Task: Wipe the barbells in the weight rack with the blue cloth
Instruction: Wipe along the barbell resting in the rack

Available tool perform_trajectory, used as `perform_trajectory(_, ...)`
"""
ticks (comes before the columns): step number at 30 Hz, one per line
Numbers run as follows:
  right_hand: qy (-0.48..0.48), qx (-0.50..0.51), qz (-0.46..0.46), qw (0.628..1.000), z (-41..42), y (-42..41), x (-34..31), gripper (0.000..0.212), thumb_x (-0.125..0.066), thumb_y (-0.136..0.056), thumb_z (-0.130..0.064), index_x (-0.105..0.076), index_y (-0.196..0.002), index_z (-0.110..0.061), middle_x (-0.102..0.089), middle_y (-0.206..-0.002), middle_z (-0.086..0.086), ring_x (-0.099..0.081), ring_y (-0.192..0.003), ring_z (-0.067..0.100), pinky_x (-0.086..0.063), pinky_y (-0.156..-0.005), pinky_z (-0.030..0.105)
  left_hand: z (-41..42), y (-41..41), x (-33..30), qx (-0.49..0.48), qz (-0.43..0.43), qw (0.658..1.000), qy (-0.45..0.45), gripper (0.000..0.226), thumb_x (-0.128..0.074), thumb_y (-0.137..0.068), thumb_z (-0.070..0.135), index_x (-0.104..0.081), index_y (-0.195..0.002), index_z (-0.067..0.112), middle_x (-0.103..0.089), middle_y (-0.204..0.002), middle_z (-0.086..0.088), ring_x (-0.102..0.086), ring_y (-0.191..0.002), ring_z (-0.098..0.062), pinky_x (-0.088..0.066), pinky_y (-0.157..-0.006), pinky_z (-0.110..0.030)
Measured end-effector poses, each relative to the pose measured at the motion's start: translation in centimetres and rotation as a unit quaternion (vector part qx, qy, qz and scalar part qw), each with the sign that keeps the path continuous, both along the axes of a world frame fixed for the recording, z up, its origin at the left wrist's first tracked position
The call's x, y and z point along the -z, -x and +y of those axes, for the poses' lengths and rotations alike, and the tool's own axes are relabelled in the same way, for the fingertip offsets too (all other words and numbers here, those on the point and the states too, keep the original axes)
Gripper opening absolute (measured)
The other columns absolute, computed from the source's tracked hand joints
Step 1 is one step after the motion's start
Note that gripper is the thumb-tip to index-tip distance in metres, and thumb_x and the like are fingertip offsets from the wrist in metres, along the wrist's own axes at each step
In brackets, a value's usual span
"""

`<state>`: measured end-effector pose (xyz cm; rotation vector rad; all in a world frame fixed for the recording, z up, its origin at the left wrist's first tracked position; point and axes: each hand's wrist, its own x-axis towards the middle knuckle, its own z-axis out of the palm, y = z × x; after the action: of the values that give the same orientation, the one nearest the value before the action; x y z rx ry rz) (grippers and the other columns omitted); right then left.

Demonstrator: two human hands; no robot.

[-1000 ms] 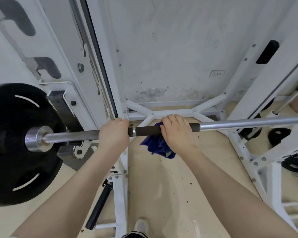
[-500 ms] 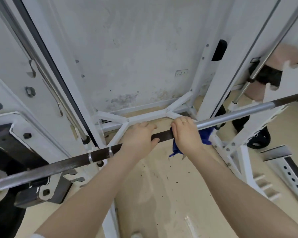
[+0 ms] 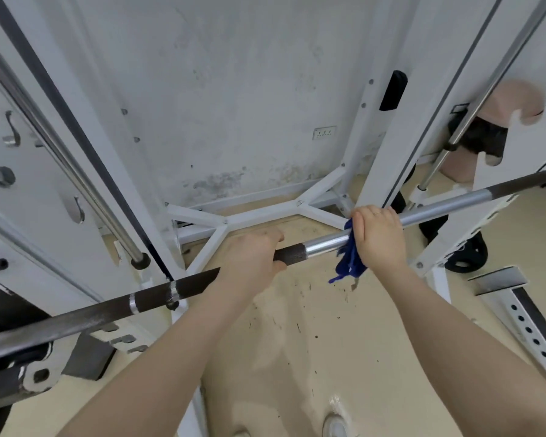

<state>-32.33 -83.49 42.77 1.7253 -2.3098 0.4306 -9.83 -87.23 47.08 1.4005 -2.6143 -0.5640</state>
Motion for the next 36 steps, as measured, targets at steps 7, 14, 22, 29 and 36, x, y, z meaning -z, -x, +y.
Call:
perform_trajectory(7,0.037,-0.226,-0.046,0.972,1.2,-6.2,0.9,0.04,-0.046,-0.083,-0.034,-0.061,-0.108,-0.007,-0.063,-0.105,0.008,-0.053,-0.093,0.027,-0.043,-0.086,0.038,0.2,1.3,-0.5,-0.011,-0.064,0.997,0.034,0.048,-0.06,-0.081,0.032,-0.047,-0.126,0.022,-0.062,-0.114,0.0,-0.056,-0.106,-0.02,-0.044,-0.079,-0.028)
perform_trajectory(14,0.018,-0.271,0.108,0.956,0.5,-0.3,1.4,0.054,-0.07,-0.065,-0.029,-0.054,-0.115,-0.013,-0.064,-0.102,0.004,-0.062,-0.093,0.027,-0.028,-0.107,0.045,1.2,3.1,-0.8,-0.015,-0.015,0.999,0.042,0.042,-0.056,-0.081,0.034,-0.051,-0.121,0.021,-0.059,-0.111,0.001,-0.05,-0.107,-0.021,-0.045,-0.087,-0.031)
perform_trajectory(22,0.002,-0.179,0.049,0.983,0.5,3.1,1.6,0.04,-0.077,-0.061,-0.025,-0.063,-0.097,-0.015,-0.062,-0.088,0.001,-0.061,-0.085,0.026,-0.039,-0.093,0.038,2.7,7.2,0.5,-0.047,-0.013,0.998,0.05,0.057,-0.054,-0.084,0.05,-0.04,-0.132,0.02,-0.053,-0.125,0.003,-0.046,-0.116,-0.019,-0.037,-0.092,-0.03)
perform_trajectory(29,-0.004,-0.258,0.069,0.964,-0.8,-0.7,1.2,0.057,-0.084,-0.044,-0.032,-0.067,-0.095,-0.013,-0.064,-0.074,-0.002,-0.063,-0.066,0.018,-0.05,-0.068,0.025,3.6,9.2,0.8,-0.091,-0.075,0.988,0.1,0.05,-0.058,-0.075,0.054,-0.051,-0.112,0.021,-0.058,-0.107,0.005,-0.052,-0.107,-0.018,-0.033,-0.093,-0.029)
perform_trajectory(36,-0.049,-0.218,0.116,0.968,0.4,10.2,0.6,0.054,-0.084,-0.051,-0.025,-0.06,-0.099,-0.014,-0.066,-0.089,0.001,-0.063,-0.086,0.025,-0.036,-0.1,0.04,3.9,10.6,1.1,-0.133,-0.145,0.974,0.113,0.025,-0.054,-0.087,0.027,-0.054,-0.108,0.013,-0.057,-0.106,-0.003,-0.052,-0.102,-0.024,-0.034,-0.086,-0.031)
